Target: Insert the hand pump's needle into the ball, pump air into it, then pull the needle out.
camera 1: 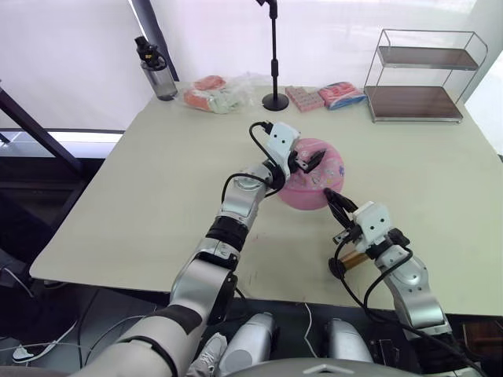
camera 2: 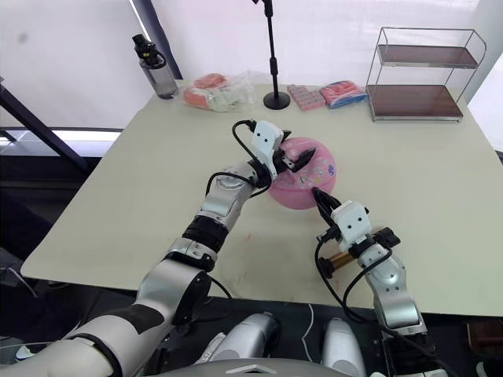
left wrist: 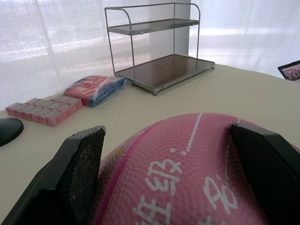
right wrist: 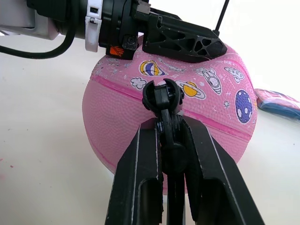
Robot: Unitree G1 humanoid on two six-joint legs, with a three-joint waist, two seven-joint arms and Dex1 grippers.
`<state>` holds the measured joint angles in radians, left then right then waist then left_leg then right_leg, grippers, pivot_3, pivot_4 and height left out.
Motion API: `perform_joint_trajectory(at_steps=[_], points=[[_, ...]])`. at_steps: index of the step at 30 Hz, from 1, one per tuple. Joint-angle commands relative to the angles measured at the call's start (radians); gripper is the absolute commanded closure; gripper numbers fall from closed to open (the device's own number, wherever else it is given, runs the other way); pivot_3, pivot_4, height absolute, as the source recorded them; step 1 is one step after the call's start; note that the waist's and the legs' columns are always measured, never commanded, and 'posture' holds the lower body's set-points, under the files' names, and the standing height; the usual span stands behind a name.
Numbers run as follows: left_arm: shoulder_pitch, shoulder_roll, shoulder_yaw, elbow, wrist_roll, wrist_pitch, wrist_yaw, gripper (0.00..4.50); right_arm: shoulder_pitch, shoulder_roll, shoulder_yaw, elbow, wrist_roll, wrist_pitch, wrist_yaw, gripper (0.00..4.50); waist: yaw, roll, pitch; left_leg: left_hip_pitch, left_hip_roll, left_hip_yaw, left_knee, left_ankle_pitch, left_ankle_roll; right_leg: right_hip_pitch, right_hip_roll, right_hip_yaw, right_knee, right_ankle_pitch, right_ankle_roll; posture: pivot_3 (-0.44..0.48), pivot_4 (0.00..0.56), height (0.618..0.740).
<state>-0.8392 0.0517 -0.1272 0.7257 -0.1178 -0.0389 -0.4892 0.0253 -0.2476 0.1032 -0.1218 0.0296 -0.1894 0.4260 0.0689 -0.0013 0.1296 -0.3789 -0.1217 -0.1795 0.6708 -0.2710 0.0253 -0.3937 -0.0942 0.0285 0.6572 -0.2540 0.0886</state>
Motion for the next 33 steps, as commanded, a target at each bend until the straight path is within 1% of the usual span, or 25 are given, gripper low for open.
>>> perform_joint_trajectory(at_steps=[1,3,5,7,8,9,10,11,12,14,16,21,26,33], points=[[0.082,0.049,0.026,0.209,0.065,0.072,0.12,0.0,0.046,-0.025,-0.038,-0.156,0.054,-0.135,0.024,4.43,0.0,0.0,0.0,0.0,0.0,0.0,0.0,0.0,0.0,0.0,0.0,0.0,0.0,0.0,0.0,0.0,0.15,0.736],[0.084,0.049,0.025,0.212,0.065,0.071,0.125,0.0,0.059,-0.033,-0.04,-0.171,0.063,-0.132,0.027,4.43,-0.005,0.0,-0.003,0.0,0.0,0.0,0.0,0.0,0.0,0.0,-0.001,0.0,0.0,0.0,0.001,0.0,0.15,0.736],[0.084,0.047,0.025,0.217,0.067,0.069,0.13,0.0,0.072,-0.042,-0.042,-0.185,0.072,-0.132,0.03,4.43,-0.033,-0.004,-0.011,0.003,0.001,0.001,-0.002,0.0,0.0,0.001,0.0,0.002,0.001,-0.001,0.001,0.0,0.15,0.736],[0.081,0.044,0.026,0.229,0.07,0.063,0.133,0.0,0.08,-0.05,-0.045,-0.196,0.079,-0.132,0.031,4.43,-0.043,-0.007,-0.012,0.022,0.002,0.001,-0.006,-0.005,0.005,0.018,0.002,0.004,-0.002,-0.005,0.007,0.0,0.15,0.736],[0.08,0.044,0.025,0.232,0.071,0.06,0.133,0.0,0.085,-0.053,-0.046,-0.203,0.082,-0.13,0.032,4.43,-0.054,-0.007,-0.012,0.024,0.002,0.001,-0.007,-0.005,0.005,0.02,0.002,0.004,-0.002,-0.005,0.008,0.0,0.15,0.736],[0.08,0.043,0.025,0.233,0.071,0.059,0.132,0.0,0.089,-0.056,-0.047,-0.207,0.084,-0.13,0.033,4.43,-0.059,-0.007,-0.012,0.033,0.002,0.001,-0.01,-0.007,0.002,0.027,0.002,0.005,-0.003,-0.008,0.009,0.0,0.15,0.736],[0.08,0.041,0.026,0.234,0.071,0.058,0.13,0.0,0.092,-0.058,-0.049,-0.211,0.085,-0.129,0.032,4.43,-0.066,-0.007,-0.012,0.036,0.002,0.001,-0.013,-0.007,0.001,0.033,0.002,0.007,-0.003,-0.01,0.007,0.0,0.15,0.736],[0.08,0.039,0.027,0.233,0.071,0.057,0.129,0.0,0.094,-0.06,-0.05,-0.214,0.086,-0.127,0.032,4.43,-0.069,-0.007,-0.013,0.044,0.003,0.002,-0.02,-0.008,0.001,0.039,0.002,0.01,-0.003,-0.015,0.009,0.0,0.15,0.736],[0.081,0.037,0.029,0.233,0.071,0.056,0.126,0.0,0.096,-0.062,-0.054,-0.214,0.085,-0.125,0.028,4.43,-0.07,-0.007,-0.013,0.051,0.003,0.002,-0.021,-0.008,0.001,0.04,0.001,0.01,-0.002,-0.017,0.007,0.0,0.15,0.736],[0.082,0.033,0.029,0.23,0.071,0.054,0.122,0.0,0.094,-0.065,-0.062,-0.207,0.076,-0.119,0.018,4.43,-0.066,-0.006,-0.013,0.052,0.003,0.002,-0.022,-0.007,0.001,0.039,0.002,0.01,-0.002,-0.016,0.01,0.0,0.15,0.736],[0.083,0.028,0.03,0.221,0.067,0.052,0.115,0.0,0.088,-0.068,-0.072,-0.189,0.064,-0.114,0.006,4.43,-0.057,-0.006,-0.013,0.051,0.003,0.002,-0.022,-0.007,0.001,0.039,0.002,0.01,-0.003,-0.016,0.01,0.0,0.15,0.736],[0.085,0.026,0.045,0.173,0.046,0.047,0.079,0.0,0.055,-0.101,-0.084,-0.108,-0.016,-0.134,-0.015,4.43,-0.054,-0.007,-0.013,0.051,0.002,0.002,-0.022,-0.007,0.001,0.039,0.002,0.01,-0.003,-0.016,0.01,0.0,0.15,0.736],[0.068,0.027,0.083,0.091,0.003,0.094,0.056,0.0,0.041,-0.167,-0.051,-0.028,-0.1,-0.169,0.017,4.43,-0.056,-0.007,-0.008,0.049,0.002,0.002,-0.023,-0.007,0.001,0.037,0.002,0.01,-0.003,-0.016,0.01,0.0,0.15,0.736],[0.014,0.025,0.124,-0.059,-0.055,0.177,0.034,0.0,0.01,-0.197,-0.061,0.059,-0.112,-0.197,0.018,4.43,-0.054,-0.008,0.005,0.045,0.003,0.002,-0.023,-0.007,0.001,0.032,0.002,0.01,-0.003,-0.015,0.01,0.0,0.15,0.736]])
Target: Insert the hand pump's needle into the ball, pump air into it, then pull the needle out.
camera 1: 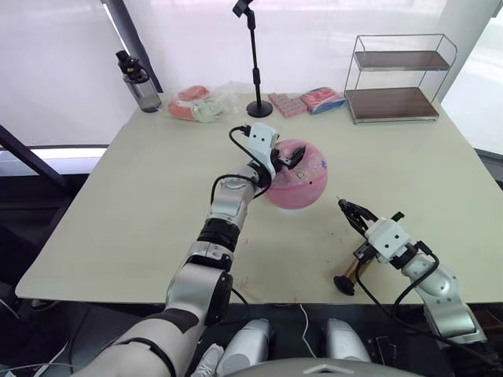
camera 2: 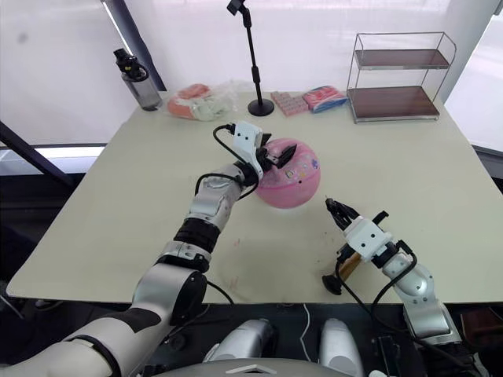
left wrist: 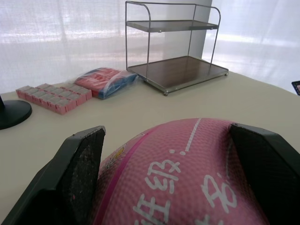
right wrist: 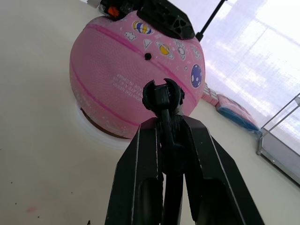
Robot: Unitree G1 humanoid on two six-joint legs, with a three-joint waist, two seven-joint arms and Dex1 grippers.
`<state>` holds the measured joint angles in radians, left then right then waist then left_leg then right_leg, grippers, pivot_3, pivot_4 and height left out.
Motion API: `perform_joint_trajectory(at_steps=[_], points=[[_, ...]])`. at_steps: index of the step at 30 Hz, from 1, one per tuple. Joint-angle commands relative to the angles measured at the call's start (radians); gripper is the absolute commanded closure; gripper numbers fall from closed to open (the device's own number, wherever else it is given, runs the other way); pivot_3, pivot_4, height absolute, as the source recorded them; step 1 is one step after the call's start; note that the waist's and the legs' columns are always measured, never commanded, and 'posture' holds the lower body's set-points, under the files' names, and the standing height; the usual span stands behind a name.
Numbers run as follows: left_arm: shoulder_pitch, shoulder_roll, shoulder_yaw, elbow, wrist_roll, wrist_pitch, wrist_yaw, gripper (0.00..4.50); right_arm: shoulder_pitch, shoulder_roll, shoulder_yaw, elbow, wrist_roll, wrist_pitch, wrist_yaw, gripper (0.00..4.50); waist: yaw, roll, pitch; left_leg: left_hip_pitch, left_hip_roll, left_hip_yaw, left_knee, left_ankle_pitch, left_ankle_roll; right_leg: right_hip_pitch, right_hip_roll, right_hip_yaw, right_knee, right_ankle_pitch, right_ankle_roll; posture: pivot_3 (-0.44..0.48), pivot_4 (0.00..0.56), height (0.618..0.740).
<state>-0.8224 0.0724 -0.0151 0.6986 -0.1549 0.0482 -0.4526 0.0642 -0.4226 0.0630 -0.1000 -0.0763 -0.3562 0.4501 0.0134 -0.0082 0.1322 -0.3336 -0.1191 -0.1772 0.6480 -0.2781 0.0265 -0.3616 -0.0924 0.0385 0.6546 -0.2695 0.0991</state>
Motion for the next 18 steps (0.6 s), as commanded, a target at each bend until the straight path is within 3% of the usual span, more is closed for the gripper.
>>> perform_joint_trajectory(at_steps=[1,7,14,18], points=[[-0.009,0.004,0.016,-0.065,-0.028,0.102,-0.011,0.0,-0.041,-0.029,-0.028,0.06,-0.008,-0.035,-0.009,4.43,0.001,-0.003,0.003,-0.011,0.0,0.0,0.001,0.003,0.004,-0.01,0.0,0.0,0.0,0.0,0.0,0.0,0.15,0.736],[-0.007,0.014,0.021,-0.235,-0.077,0.17,-0.077,0.0,-0.069,-0.08,-0.033,0.154,-0.018,-0.095,-0.001,4.43,0.003,-0.005,0.007,-0.034,-0.002,0.0,0.003,0.006,-0.001,-0.034,0.0,0.001,0.001,0.007,-0.011,0.0,0.15,0.736],[0.017,0.052,0.018,-0.398,-0.127,0.237,-0.167,0.0,-0.086,-0.102,-0.04,0.201,-0.008,-0.12,-0.004,4.43,-0.001,-0.008,0.016,-0.049,-0.002,0.003,0.005,0.007,-0.001,-0.049,0.0,0.004,0.003,0.008,-0.012,0.0,0.15,0.736],[0.036,0.086,0.017,-0.503,-0.174,0.265,-0.239,0.0,-0.108,-0.103,-0.048,0.222,0.001,-0.12,-0.009,4.43,0.0,-0.009,0.018,-0.05,-0.002,0.003,0.005,0.007,-0.001,-0.05,0.0,0.004,0.003,0.008,-0.012,0.0,0.15,0.736]])
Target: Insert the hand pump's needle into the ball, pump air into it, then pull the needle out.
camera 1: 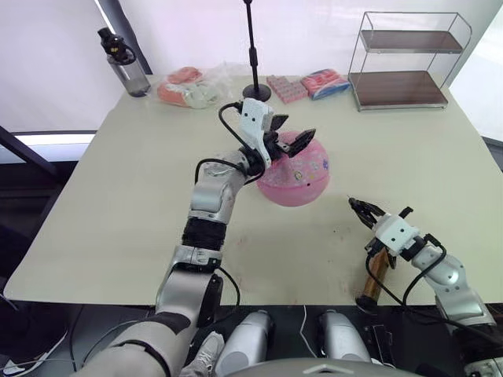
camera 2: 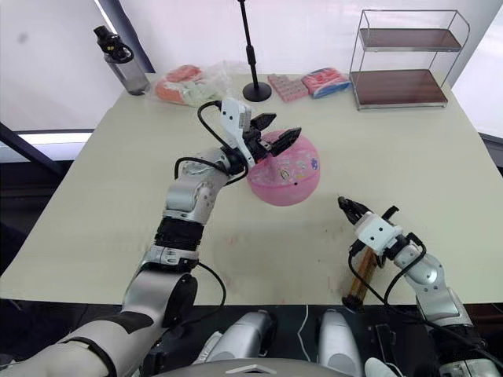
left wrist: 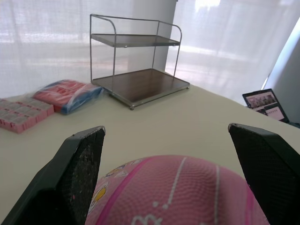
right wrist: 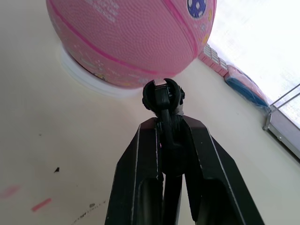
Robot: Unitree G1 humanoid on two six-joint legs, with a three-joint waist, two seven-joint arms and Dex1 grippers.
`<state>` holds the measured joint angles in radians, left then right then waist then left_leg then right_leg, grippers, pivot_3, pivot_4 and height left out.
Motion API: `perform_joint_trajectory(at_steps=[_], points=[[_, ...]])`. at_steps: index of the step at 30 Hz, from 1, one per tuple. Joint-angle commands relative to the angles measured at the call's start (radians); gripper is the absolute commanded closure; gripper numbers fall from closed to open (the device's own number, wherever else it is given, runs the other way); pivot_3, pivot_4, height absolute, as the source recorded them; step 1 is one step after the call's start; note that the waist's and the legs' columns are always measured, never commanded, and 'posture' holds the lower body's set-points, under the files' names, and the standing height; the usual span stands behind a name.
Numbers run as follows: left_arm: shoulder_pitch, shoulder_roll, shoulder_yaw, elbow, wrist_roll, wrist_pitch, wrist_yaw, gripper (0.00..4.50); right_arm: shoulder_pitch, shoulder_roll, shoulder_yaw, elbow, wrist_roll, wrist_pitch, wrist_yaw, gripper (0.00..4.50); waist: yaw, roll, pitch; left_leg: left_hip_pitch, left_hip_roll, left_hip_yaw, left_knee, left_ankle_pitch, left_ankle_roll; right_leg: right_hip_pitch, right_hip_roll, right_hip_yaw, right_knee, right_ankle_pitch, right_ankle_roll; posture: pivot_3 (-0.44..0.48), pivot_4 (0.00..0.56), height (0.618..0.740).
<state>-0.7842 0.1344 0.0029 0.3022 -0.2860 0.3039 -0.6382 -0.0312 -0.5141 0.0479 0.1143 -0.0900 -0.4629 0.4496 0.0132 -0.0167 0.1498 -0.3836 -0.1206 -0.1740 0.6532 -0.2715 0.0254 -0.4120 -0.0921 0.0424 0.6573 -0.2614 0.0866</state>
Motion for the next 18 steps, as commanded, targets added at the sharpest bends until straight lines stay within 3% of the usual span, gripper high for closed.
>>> perform_joint_trajectory(at_steps=[1,6,15,18], points=[[0.003,0.035,0.0,-0.132,-0.056,0.015,-0.071,0.0,-0.016,-0.014,-0.035,0.014,0.016,-0.016,-0.007,4.43,0.001,0.0,0.001,0.0,0.0,0.0,0.0,0.0,0.0,0.0,0.0,0.0,0.0,0.0,0.0,0.0,0.15,0.736],[0.064,0.132,0.012,-0.274,-0.15,0.067,-0.218,0.0,-0.024,-0.023,-0.047,0.04,0.016,-0.03,-0.006,4.43,-0.004,0.0,0.001,0.0,0.0,0.001,0.0,0.0,0.0,0.0,0.0,0.001,0.0,0.0,0.0,0.0,0.15,0.736],[0.275,0.433,0.019,-0.466,-0.306,0.183,-0.522,0.0,-0.051,-0.037,-0.089,0.093,0.041,-0.032,-0.016,4.43,-0.018,0.002,0.002,0.002,0.002,0.002,0.0,0.0,-0.001,0.0,0.002,0.002,0.001,0.002,-0.003,0.0,0.15,0.736],[0.338,0.49,0.018,-0.529,-0.361,0.225,-0.584,0.0,-0.082,-0.049,-0.106,0.131,0.048,-0.037,-0.012,4.43,-0.018,0.002,0.002,0.002,0.002,0.002,0.0,0.0,-0.001,0.0,0.002,0.001,0.002,0.003,-0.004,0.0,0.15,0.736]])
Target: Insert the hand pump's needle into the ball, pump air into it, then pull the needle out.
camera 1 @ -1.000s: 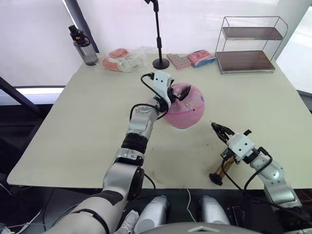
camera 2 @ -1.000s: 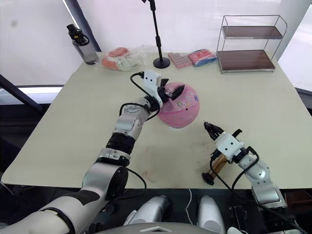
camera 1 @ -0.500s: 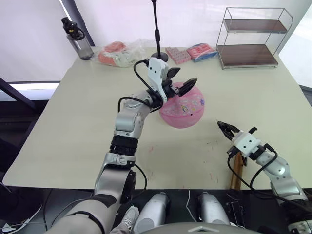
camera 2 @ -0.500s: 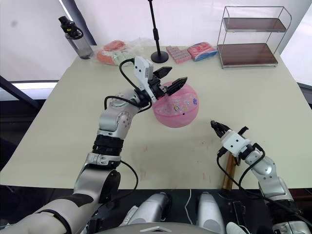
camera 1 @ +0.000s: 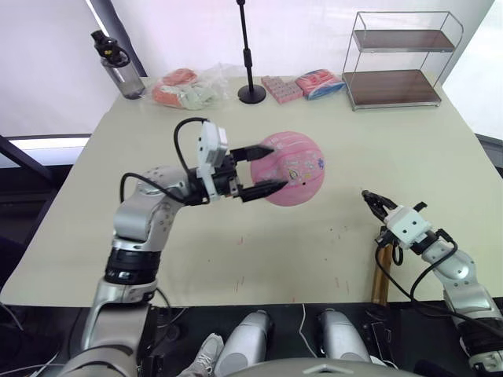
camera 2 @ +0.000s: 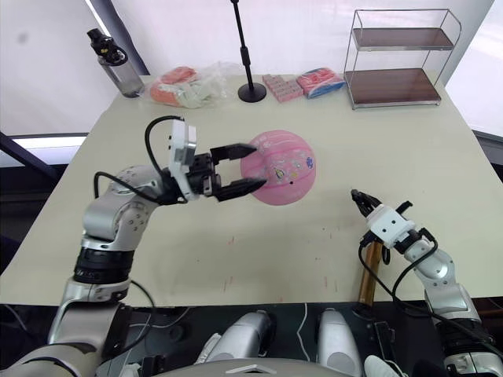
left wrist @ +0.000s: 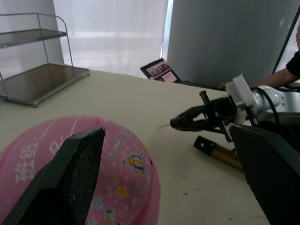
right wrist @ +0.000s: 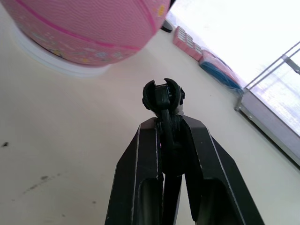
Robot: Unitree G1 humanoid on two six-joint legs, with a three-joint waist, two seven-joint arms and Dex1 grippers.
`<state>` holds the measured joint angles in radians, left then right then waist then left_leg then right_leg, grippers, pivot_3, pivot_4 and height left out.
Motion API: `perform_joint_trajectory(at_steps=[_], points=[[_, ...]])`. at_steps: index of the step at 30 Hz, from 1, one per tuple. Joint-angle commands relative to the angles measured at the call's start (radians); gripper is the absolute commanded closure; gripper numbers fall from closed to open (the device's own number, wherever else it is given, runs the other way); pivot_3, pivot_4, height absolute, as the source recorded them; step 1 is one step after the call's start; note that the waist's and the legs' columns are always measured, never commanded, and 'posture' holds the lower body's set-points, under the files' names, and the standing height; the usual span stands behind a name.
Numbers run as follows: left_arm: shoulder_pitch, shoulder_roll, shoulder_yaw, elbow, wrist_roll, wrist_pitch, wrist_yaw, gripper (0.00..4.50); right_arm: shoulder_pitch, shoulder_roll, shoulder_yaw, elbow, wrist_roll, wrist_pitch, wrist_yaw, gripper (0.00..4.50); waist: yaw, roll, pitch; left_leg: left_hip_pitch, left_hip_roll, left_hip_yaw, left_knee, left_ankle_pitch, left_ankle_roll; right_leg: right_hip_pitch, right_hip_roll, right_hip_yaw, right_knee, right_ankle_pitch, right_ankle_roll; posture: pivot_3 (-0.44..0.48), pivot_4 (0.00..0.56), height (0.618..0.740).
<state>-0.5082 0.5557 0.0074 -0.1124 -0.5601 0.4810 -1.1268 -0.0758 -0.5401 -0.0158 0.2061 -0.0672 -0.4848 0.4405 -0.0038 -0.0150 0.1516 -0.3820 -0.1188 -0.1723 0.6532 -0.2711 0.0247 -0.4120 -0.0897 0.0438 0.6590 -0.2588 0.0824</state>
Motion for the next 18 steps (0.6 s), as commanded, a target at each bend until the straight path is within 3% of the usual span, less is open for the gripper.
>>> perform_joint_trajectory(at_steps=[1,8,18], points=[[0.082,0.084,0.013,-0.135,-0.097,0.056,-0.111,0.0,-0.055,-0.028,-0.048,0.054,0.029,-0.015,-0.003,4.43,-0.007,0.001,0.001,0.0,0.0,0.0,0.0,0.0,0.0,0.0,0.0,0.0,0.0,0.0,0.0,0.0,0.15,0.736],[0.161,0.125,0.005,-0.227,-0.157,0.104,-0.127,0.0,-0.216,-0.021,-0.07,0.177,0.047,-0.024,-0.019,4.43,-0.013,0.003,0.003,0.001,0.003,0.001,0.0,0.002,-0.003,0.0,0.002,0.001,0.002,0.002,-0.004,0.0,0.15,0.736],[0.204,0.116,-0.01,-0.289,-0.181,0.128,-0.085,0.0,-0.445,0.021,-0.055,0.36,0.036,-0.052,-0.061,4.43,-0.013,0.005,0.004,0.001,0.005,0.001,-0.001,0.003,-0.005,-0.001,0.004,0.0,0.002,0.004,-0.006,0.0,0.15,0.736]])
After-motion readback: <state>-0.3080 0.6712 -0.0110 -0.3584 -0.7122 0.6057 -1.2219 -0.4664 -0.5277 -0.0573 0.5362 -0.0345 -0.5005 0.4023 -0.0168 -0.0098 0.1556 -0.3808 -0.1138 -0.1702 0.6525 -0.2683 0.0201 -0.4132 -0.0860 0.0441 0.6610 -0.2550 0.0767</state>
